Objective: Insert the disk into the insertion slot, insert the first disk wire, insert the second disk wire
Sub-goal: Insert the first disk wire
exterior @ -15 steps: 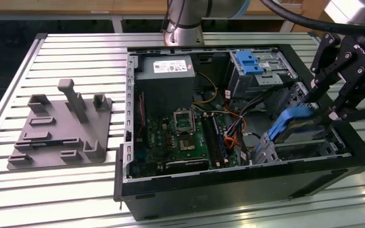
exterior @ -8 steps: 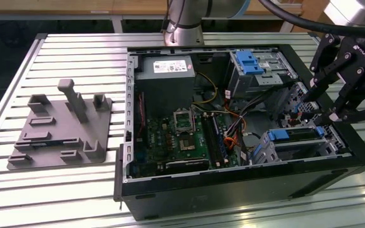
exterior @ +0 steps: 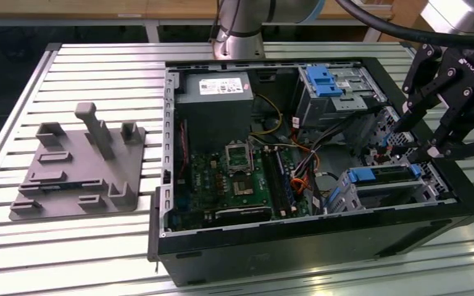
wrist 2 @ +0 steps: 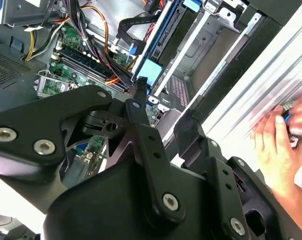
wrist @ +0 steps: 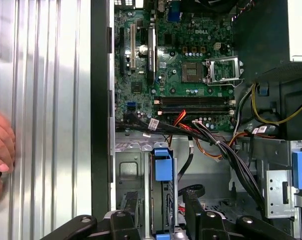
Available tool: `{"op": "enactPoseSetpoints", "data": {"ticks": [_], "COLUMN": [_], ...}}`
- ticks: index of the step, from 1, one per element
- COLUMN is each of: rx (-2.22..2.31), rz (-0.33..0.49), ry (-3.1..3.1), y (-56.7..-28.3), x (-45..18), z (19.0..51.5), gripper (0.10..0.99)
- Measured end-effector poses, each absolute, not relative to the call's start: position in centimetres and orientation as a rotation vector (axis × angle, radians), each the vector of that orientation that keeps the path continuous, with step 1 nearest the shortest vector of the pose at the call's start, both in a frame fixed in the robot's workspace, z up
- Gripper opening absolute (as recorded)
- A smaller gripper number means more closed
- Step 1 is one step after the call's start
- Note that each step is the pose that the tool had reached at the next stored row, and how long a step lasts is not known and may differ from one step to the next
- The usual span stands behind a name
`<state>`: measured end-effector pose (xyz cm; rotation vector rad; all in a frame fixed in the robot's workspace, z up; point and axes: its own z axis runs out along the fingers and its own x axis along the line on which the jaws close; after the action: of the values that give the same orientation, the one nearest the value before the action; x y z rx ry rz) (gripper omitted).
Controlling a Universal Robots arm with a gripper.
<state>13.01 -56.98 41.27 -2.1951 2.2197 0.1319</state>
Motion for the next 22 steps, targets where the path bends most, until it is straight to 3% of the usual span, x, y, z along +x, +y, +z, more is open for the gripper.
{"op": "enactPoseSetpoints", "data": {"ticks": [22], "rx": [-2.201], "rz": [0.14], "ry": [2.221], "y": [-56.0], "x": [17.0], "z": [41.2], "gripper": [0.498]}}
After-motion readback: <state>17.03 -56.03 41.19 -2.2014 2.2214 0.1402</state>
